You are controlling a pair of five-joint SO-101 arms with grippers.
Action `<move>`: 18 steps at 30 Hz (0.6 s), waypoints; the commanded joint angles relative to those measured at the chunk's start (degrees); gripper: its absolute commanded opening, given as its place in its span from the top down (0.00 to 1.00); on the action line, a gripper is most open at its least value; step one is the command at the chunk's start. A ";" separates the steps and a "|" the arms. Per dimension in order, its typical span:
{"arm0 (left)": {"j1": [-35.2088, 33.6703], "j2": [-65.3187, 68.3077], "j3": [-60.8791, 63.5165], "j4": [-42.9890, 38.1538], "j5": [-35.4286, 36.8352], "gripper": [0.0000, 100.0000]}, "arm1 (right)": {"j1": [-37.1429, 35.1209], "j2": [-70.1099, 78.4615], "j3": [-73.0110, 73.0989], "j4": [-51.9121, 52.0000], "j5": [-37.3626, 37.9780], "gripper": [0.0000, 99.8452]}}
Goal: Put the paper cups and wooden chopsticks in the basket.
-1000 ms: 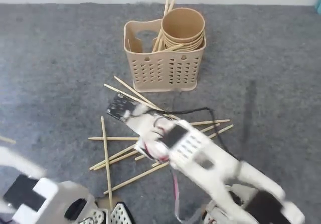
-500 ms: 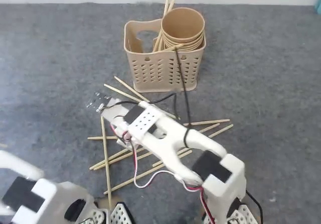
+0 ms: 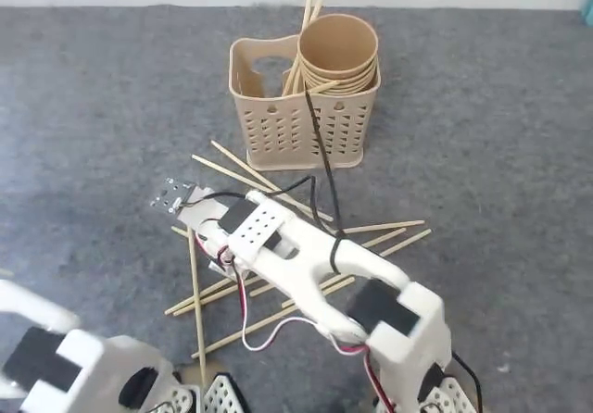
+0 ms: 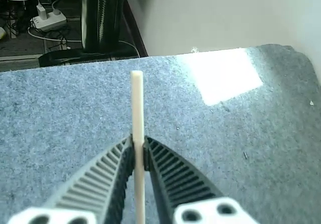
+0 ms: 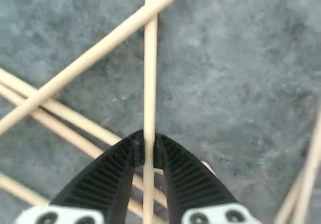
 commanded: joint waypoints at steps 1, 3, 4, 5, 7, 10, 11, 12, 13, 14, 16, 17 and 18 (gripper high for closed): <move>-0.88 -3.43 -0.48 -1.58 -0.53 0.99 | 0.66 -15.25 -2.11 3.38 -0.62 0.99; -0.88 -3.60 -0.48 -1.58 -0.53 0.99 | 1.45 -22.02 -2.11 5.32 -0.62 0.99; -0.79 -3.69 -0.48 -1.49 -0.53 0.99 | 1.98 -25.80 -2.11 5.93 -0.62 0.99; -0.62 -3.69 -0.48 -1.49 -0.53 0.99 | 2.51 -29.49 -2.11 6.11 -0.62 0.99; 0.35 -3.78 -0.48 -1.41 -0.44 0.99 | 4.00 -36.70 -2.11 6.11 -0.44 0.99; 3.16 -3.87 -0.66 -1.23 -0.44 0.99 | 6.46 -46.29 -2.11 3.21 -0.53 0.99; 4.57 -4.04 -0.75 -1.23 -0.44 0.99 | 7.60 -48.92 -2.02 1.71 -0.53 0.99; 5.89 -4.75 -0.66 -1.67 -0.44 0.99 | 8.92 -51.12 -1.93 -0.04 -0.62 0.99; 7.30 -5.80 -0.48 -2.02 -0.53 0.99 | 10.33 -52.97 -1.85 -1.71 -0.62 0.99; 8.53 -7.03 0.04 -2.73 -0.53 0.99 | 11.74 -54.55 -1.85 -3.38 -0.62 0.99; 11.08 -10.73 1.80 -4.40 -0.53 0.99 | 14.81 -56.57 -1.85 -6.99 -0.70 0.99; 12.22 -13.36 2.77 -5.01 -0.53 0.99 | 16.31 -57.19 -1.85 -8.84 -0.70 0.99; 13.71 -16.35 4.09 -5.19 -0.53 0.99 | 17.54 -57.63 -1.76 -10.86 -0.88 0.99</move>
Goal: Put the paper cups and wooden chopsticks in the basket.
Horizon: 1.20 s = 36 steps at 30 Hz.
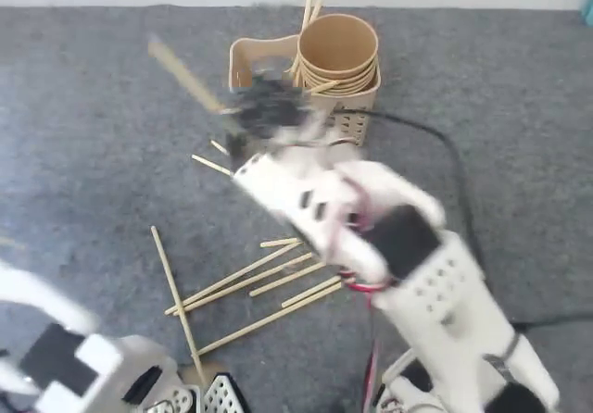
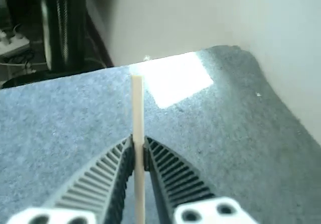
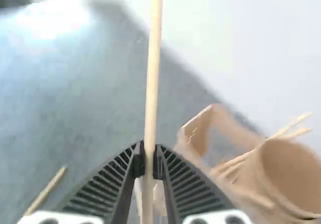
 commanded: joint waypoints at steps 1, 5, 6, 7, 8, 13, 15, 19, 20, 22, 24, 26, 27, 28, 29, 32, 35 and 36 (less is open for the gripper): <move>5.63 -12.84 2.68 -2.55 -0.53 0.99 | 6.46 -5.32 -1.76 -9.36 -2.02 0.99; 12.84 -26.73 10.51 -3.69 -0.53 0.99 | 10.77 -5.23 -1.14 -20.88 -10.73 0.99; 14.59 -30.24 13.14 -5.10 -0.62 0.99 | 11.65 -5.23 0.09 -24.92 -12.48 0.99; 16.35 -33.49 15.78 -7.12 -0.62 0.99 | 12.26 -5.23 1.67 -29.23 -13.98 0.99; 18.20 -36.57 18.33 -8.88 -0.62 0.99 | 12.79 -5.23 3.60 -33.71 -15.03 0.99; 28.40 -47.82 28.53 -18.99 -0.62 0.99 | 13.76 -5.14 17.05 -58.24 -16.44 0.99; 32.53 -49.58 31.08 -24.53 -0.62 0.99 | 13.76 -5.14 22.59 -66.51 -16.35 0.99; 37.98 -49.41 31.69 -30.51 -0.62 0.99 | 15.08 -1.98 28.66 -76.97 -16.53 0.99; 38.24 -49.49 31.43 -30.51 -0.62 0.99 | 15.69 -0.57 29.19 -78.64 -16.53 0.99; 38.15 -49.58 31.08 -30.42 -0.62 0.99 | 16.84 2.86 29.45 -81.19 -16.62 0.99; 38.07 -49.58 31.25 -30.51 -0.62 0.99 | 17.71 6.46 29.45 -83.82 -16.70 0.99; 37.36 -49.58 31.60 -30.51 -0.62 0.99 | 17.98 10.07 29.45 -86.73 -16.70 0.99; 36.40 -49.58 31.96 -30.68 -0.53 0.99 | 17.89 11.65 29.63 -87.96 -16.70 0.99; 35.87 -49.58 32.22 -31.03 -0.44 0.99 | 17.80 13.05 29.63 -88.75 -16.70 0.99; 35.43 -49.58 32.40 -31.74 -0.44 0.99 | 17.71 14.20 29.63 -89.63 -16.70 0.99; 35.25 -49.58 33.01 -32.35 -0.53 0.99 | 17.71 16.75 29.63 -92.09 -19.25 0.99; 35.25 -49.58 33.63 -32.26 -0.62 0.99 | 17.63 18.15 29.63 -93.14 -20.40 0.99; 35.25 -49.58 33.89 -32.26 -0.62 0.99 | 17.63 18.51 29.63 -93.14 -20.40 0.99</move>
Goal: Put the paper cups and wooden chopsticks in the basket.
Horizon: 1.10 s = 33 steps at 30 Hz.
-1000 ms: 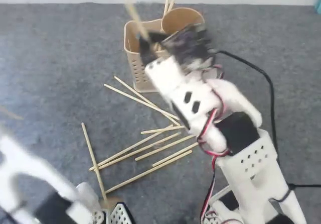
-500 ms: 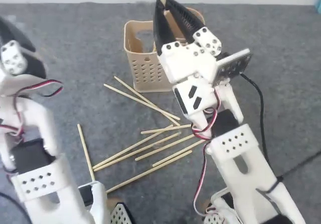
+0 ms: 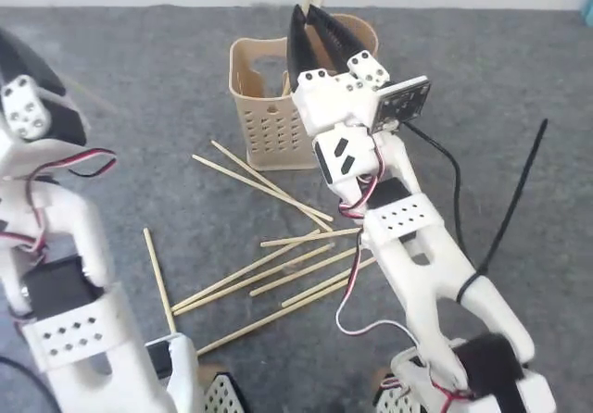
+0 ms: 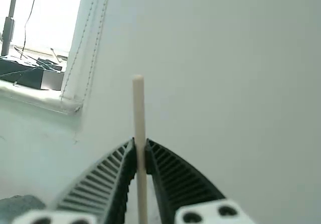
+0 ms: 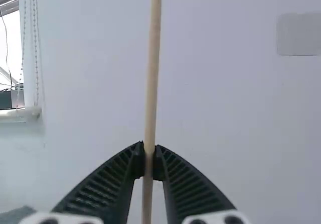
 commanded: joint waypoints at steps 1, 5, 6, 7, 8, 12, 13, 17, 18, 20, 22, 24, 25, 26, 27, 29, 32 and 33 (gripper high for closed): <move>-0.44 -1.23 0.04 -1.67 -0.53 0.99 | 0.48 0.57 -0.62 -1.89 -1.32 0.99; -0.44 -1.23 0.75 -1.76 -0.53 0.99 | 0.75 3.30 -0.62 -1.80 -1.14 0.98; -0.44 -1.23 0.75 -1.76 -0.44 0.99 | 0.75 3.91 -0.62 -1.71 -1.14 0.96; -0.44 -1.23 0.75 -1.76 -0.44 0.99 | 0.57 4.35 -0.62 -0.92 -1.14 0.92; -0.35 -1.23 0.75 -1.76 -0.35 0.99 | 0.48 4.53 -0.62 0.22 -1.32 0.88; -0.35 -0.88 0.75 -3.69 -0.35 0.99 | -0.48 3.56 -0.79 3.38 -1.58 0.77; -0.35 -0.88 0.75 -3.69 -0.35 0.99 | -0.57 2.24 -0.62 3.47 -1.58 0.78; -0.09 -0.79 0.48 -3.69 -0.18 0.99 | -0.57 -7.16 1.93 6.64 -1.58 0.85; 0.09 -0.79 0.31 -3.78 -0.09 0.99 | -0.48 -10.95 3.16 9.19 -1.58 0.87; 1.23 -0.70 -0.92 -4.04 0.97 0.99 | -0.40 -19.56 5.89 16.31 -1.67 0.91; 2.11 -0.18 -2.51 -4.04 3.34 0.99 | -0.40 -29.14 8.53 25.89 -4.84 0.94; 2.64 2.37 -6.20 -3.78 5.89 0.99 | 0.04 -39.08 10.29 36.44 -11.16 0.96; 3.60 4.40 -8.57 -3.78 7.30 0.99 | 1.10 -43.91 10.64 42.07 -13.89 0.96; 4.66 6.86 -11.12 -3.69 8.35 0.99 | 1.89 -48.31 10.81 47.69 -16.18 0.96; 5.45 9.58 -14.11 -2.90 9.05 0.99 | 2.59 -52.35 10.81 53.14 -17.49 0.96; 7.65 15.38 -20.88 -0.53 9.67 0.99 | 3.30 -59.65 11.25 62.73 -17.85 0.96; 12.31 23.74 -29.14 0.18 9.49 0.99 | 3.30 -67.65 13.10 73.98 -16.35 0.96; 13.45 26.20 -31.52 0.09 9.41 0.99 | 3.38 -69.93 14.59 76.44 -15.38 0.96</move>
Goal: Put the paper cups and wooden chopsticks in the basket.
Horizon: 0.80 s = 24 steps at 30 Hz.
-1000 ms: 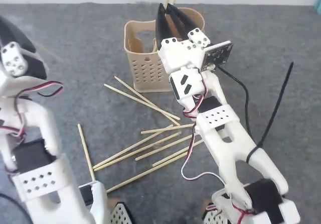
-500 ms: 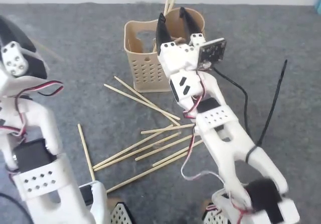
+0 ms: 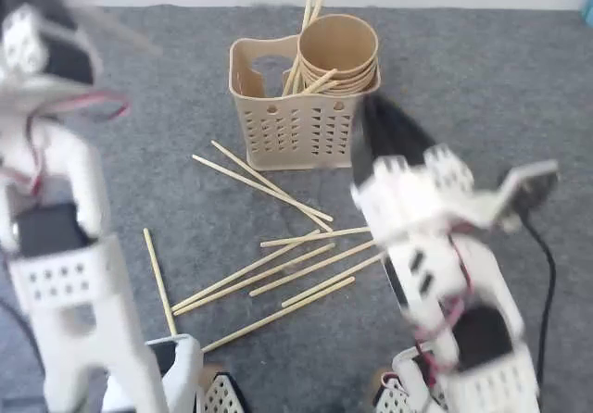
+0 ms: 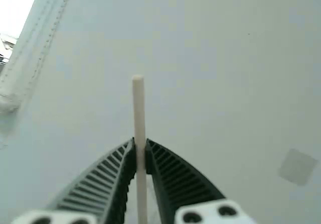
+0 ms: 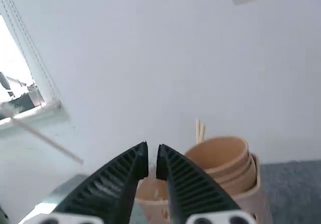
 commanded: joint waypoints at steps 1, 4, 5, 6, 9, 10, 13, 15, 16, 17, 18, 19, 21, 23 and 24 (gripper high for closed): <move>5.01 8.62 -11.30 0.18 0.35 0.99 | 1.01 -12.53 3.78 15.78 2.29 0.96; 8.62 13.19 -15.60 0.09 0.26 0.99 | 2.86 -18.59 12.84 16.84 4.13 0.96; 9.67 14.33 -16.31 0.00 0.18 0.99 | 3.74 -20.62 15.91 16.84 4.13 0.96; 10.73 15.12 -16.66 -0.09 0.18 0.99 | 4.62 -22.64 18.90 16.75 4.13 0.96; 13.19 17.23 -15.16 -3.43 0.00 0.99 | 6.29 -28.88 27.60 16.57 4.13 0.96; 13.98 17.58 -13.85 -4.84 -0.88 0.99 | 6.29 -29.58 29.71 15.69 4.31 0.96; 17.32 17.58 -6.90 -9.05 -7.21 0.99 | 6.55 -28.53 32.97 12.09 4.40 0.96; 19.34 16.62 -0.31 -13.54 -10.99 0.99 | 6.46 -28.18 34.11 10.42 4.40 0.96; 20.22 16.09 3.38 -16.62 -12.66 0.99 | 6.46 -28.18 34.37 10.15 4.40 0.96; 20.66 15.47 7.08 -19.87 -14.24 0.99 | 6.55 -28.18 34.37 10.24 4.40 0.96; 21.10 14.95 10.42 -22.59 -15.47 0.99 | 6.55 -28.18 34.37 10.33 4.40 0.96; 21.54 14.33 13.32 -24.18 -16.53 0.99 | 6.64 -28.18 34.37 10.42 4.40 0.96; 22.15 13.45 17.27 -24.97 -17.93 0.99 | 6.64 -28.18 34.37 10.51 4.40 0.96; 22.24 13.19 19.47 -25.14 -18.20 0.99 | 6.64 -28.18 34.37 10.51 4.40 0.96; 22.15 13.19 19.91 -25.14 -18.29 0.99 | 6.64 -28.18 34.37 10.51 4.40 0.96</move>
